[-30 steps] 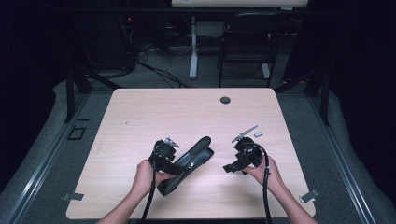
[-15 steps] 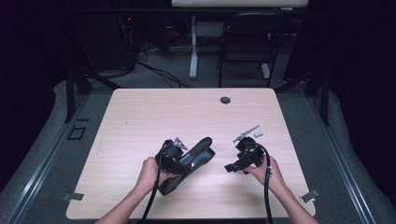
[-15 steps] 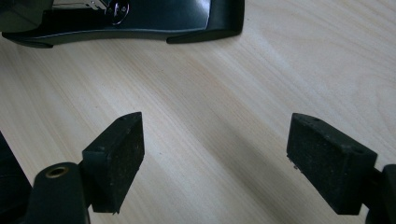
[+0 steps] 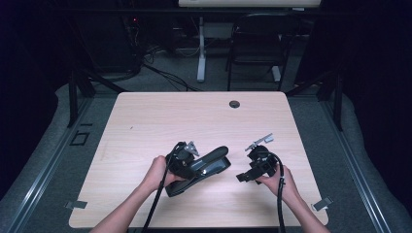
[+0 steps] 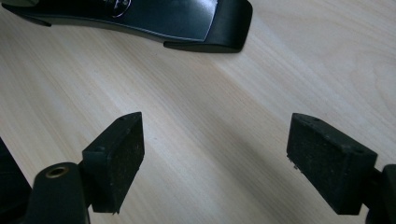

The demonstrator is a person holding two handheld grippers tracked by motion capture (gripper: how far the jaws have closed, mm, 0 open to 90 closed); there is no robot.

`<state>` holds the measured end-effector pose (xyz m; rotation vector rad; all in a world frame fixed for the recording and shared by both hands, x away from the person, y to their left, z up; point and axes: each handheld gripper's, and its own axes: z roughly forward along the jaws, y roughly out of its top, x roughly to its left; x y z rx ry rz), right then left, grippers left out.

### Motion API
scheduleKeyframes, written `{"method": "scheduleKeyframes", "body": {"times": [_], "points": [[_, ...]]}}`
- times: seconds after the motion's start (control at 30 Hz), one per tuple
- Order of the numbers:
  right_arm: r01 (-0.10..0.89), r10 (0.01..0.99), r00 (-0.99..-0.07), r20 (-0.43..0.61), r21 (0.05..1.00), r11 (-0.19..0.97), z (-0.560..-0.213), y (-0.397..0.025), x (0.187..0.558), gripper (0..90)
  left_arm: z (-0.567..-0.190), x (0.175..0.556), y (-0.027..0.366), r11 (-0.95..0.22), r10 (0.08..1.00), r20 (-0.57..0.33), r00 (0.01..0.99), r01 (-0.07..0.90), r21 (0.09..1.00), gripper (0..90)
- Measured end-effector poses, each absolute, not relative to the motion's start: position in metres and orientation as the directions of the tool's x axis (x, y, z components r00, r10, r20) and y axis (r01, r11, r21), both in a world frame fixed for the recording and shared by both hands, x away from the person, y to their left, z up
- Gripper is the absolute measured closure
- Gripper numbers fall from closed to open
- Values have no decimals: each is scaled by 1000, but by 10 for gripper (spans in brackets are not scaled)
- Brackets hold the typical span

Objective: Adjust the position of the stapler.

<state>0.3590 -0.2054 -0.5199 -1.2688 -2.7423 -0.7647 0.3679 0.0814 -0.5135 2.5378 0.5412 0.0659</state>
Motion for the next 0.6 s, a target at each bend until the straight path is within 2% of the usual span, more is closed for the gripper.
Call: {"method": "scheduleKeyframes", "body": {"times": [0.23,0.43,0.47,0.57,0.6], "points": [[727,722,-655,222,446,522,-519,-212,353,189,-514,372,77,-793,328,-51,943,304,527,531],[640,661,-730,176,516,569,-511,-204,350,160,-515,373,77,-774,354,-71,933,334,537,523],[629,648,-741,175,520,578,-510,-202,350,158,-515,373,78,-753,378,-86,922,361,550,506],[594,620,-767,165,545,591,-508,-194,354,146,-514,370,83,-727,414,-105,904,398,559,333],[588,611,-774,166,545,598,-507,-193,356,144,-514,368,86,-718,422,-107,900,405,566,305]]}}
